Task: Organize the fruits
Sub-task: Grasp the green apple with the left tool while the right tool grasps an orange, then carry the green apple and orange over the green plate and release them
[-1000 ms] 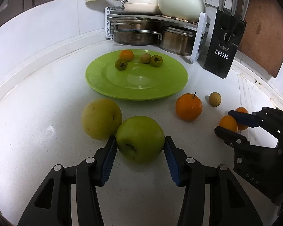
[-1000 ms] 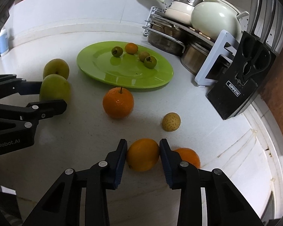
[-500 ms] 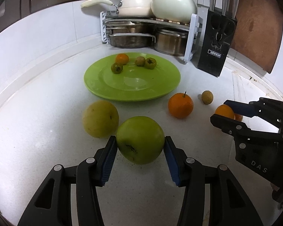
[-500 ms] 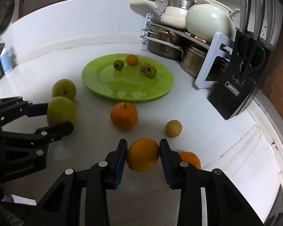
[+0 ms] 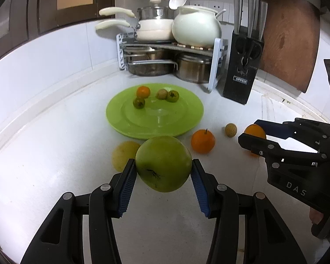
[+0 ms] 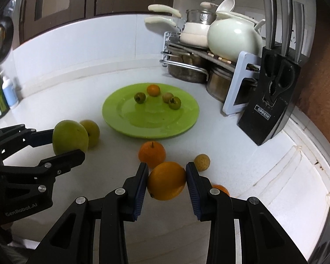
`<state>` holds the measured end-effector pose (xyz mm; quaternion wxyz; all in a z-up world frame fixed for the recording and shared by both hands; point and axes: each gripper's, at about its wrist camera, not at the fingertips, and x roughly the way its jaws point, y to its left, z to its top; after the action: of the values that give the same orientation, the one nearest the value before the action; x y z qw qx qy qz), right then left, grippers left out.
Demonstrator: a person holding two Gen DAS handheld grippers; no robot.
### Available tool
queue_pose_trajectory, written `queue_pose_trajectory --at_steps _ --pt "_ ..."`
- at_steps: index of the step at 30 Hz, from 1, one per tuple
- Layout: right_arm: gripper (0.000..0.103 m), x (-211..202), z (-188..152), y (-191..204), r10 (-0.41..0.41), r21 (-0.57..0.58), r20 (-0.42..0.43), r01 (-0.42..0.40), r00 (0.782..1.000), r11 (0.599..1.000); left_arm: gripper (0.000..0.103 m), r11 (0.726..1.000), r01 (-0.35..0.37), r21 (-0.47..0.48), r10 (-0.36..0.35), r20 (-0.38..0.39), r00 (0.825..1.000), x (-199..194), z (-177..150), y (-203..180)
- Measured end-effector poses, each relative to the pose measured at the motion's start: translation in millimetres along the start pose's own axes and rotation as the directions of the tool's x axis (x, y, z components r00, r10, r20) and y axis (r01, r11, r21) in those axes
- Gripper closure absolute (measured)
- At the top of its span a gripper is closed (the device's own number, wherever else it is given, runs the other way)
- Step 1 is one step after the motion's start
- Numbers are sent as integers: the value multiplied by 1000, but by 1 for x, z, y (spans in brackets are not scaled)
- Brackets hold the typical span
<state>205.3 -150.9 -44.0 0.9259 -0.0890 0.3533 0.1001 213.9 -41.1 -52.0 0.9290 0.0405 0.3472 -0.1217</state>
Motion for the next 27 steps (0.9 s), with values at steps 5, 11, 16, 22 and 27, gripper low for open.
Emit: queue_pose_trajectory --at_steps 5,11,16,22,27 --pt "67 -7 6 3 10 32 16 -10 1000 999 54 1000 -3 19 2 30 1000 -10 10 4" --pt "67 -9 15 7 20 67 28 -22 999 998 54 998 -14 53 10 66 998 -16 21 9" --pt "67 -8 27 8 22 83 50 -26 999 996 54 998 -3 71 -3 82 997 -17 31 17" --pt "67 0 47 11 25 78 70 -30 997 996 54 996 18 90 -25 74 997 -9 50 29" --pt "67 10 65 13 15 65 81 -20 997 998 54 995 32 95 -38 62 997 2 64 38"
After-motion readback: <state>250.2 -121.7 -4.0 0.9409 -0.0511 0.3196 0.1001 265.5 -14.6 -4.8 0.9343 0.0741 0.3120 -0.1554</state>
